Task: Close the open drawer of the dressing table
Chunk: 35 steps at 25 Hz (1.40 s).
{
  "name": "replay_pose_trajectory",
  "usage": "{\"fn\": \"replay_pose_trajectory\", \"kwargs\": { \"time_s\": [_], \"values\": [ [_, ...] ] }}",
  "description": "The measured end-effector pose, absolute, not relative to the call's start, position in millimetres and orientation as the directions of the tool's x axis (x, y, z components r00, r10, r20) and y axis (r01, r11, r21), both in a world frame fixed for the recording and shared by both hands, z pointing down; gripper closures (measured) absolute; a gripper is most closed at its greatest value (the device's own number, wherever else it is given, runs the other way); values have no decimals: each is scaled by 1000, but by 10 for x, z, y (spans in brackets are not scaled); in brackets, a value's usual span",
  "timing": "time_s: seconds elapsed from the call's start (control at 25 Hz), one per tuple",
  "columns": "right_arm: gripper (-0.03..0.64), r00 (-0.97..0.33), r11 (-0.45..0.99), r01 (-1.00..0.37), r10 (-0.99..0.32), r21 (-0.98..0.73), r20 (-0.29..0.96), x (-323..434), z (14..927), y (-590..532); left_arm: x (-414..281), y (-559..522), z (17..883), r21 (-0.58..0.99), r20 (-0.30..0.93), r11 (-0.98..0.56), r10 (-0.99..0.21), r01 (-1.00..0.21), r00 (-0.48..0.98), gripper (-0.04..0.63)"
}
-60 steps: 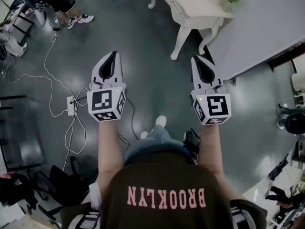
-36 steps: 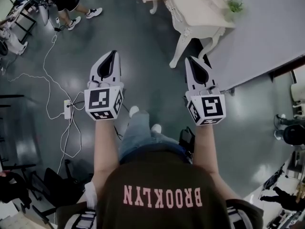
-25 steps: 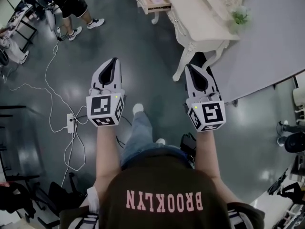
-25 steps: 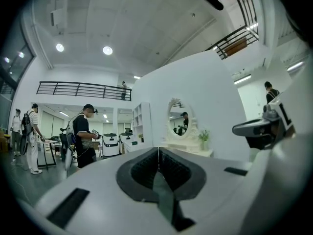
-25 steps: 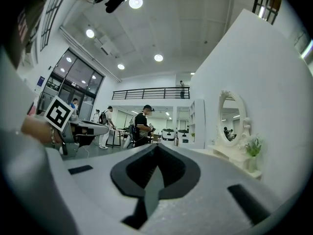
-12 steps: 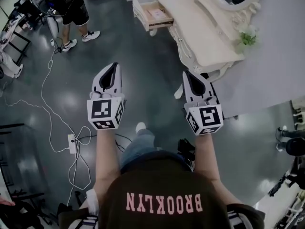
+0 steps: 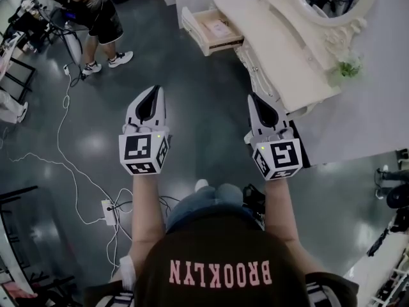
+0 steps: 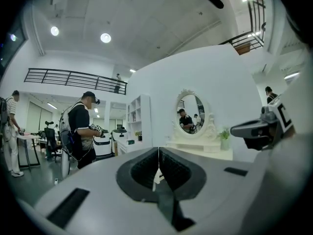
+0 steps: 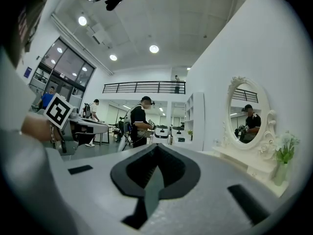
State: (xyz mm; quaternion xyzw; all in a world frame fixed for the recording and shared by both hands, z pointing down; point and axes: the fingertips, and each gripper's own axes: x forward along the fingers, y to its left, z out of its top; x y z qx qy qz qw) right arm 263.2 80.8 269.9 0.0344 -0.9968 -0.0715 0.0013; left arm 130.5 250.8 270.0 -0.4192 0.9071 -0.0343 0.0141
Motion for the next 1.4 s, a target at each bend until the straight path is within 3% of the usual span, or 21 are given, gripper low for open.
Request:
{"fn": "replay_pose_trajectory", "kwargs": {
  "time_s": [0.4,0.68,1.4],
  "values": [
    [620,-996,987,-74,-81,146,42,1941,2874,485,571,2258,2875,-48,29,652,-757,-757,-653,591],
    [620,-999,993,-31,-28,117,-28,1392,2858,164,10,1896,2935,-82,34,652,-754,-754,-656,591],
    [620,-975,979,-176,-188,107,116,-133,3185,-1382,-1742,291,3163,-59,115,611,-781,-789,-614,591]
  ]
}}
